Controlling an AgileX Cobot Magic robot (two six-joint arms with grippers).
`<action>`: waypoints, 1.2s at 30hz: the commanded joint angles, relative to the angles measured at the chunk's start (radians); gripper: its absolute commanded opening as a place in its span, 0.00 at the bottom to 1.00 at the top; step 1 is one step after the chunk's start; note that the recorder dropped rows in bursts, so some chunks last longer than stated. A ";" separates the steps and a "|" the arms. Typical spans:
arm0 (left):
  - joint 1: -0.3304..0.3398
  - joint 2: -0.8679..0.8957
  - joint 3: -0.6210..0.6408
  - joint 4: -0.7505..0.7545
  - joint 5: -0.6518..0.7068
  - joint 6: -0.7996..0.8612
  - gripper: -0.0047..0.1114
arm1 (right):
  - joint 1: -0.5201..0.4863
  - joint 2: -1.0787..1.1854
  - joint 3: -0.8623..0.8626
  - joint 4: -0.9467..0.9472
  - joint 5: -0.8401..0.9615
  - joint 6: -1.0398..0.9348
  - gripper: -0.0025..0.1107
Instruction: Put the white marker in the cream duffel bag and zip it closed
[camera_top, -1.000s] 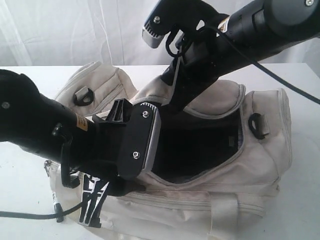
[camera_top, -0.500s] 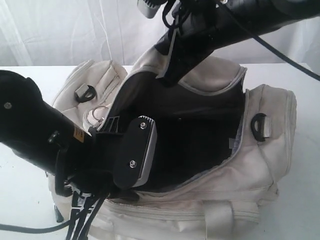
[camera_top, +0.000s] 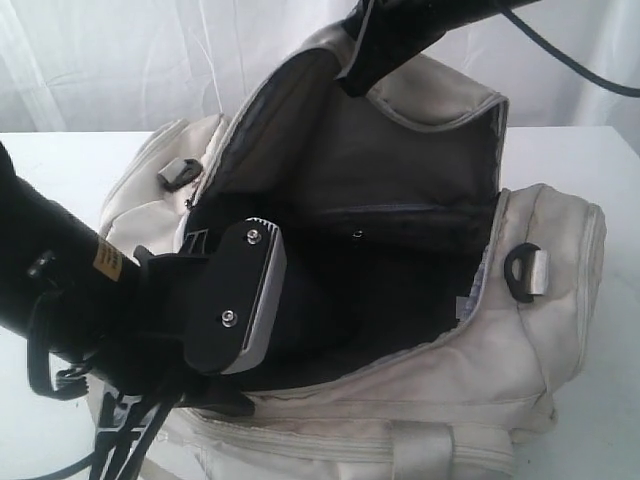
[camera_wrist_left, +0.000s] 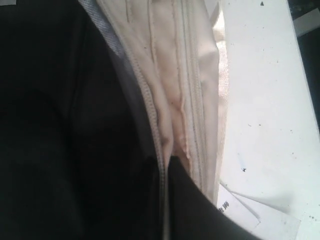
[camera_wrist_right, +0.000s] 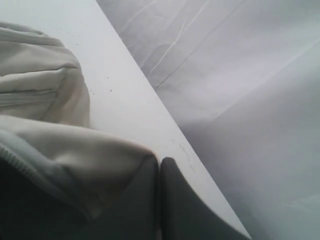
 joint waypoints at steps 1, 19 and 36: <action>-0.001 -0.022 -0.001 -0.004 0.051 -0.016 0.04 | -0.041 0.011 -0.022 -0.016 -0.063 -0.011 0.02; -0.001 -0.032 -0.001 0.041 0.051 -0.062 0.04 | -0.177 0.069 -0.022 -0.022 -0.091 -0.029 0.02; -0.001 -0.032 -0.001 0.048 0.030 -0.078 0.04 | -0.238 0.102 -0.022 -0.006 -0.098 -0.037 0.02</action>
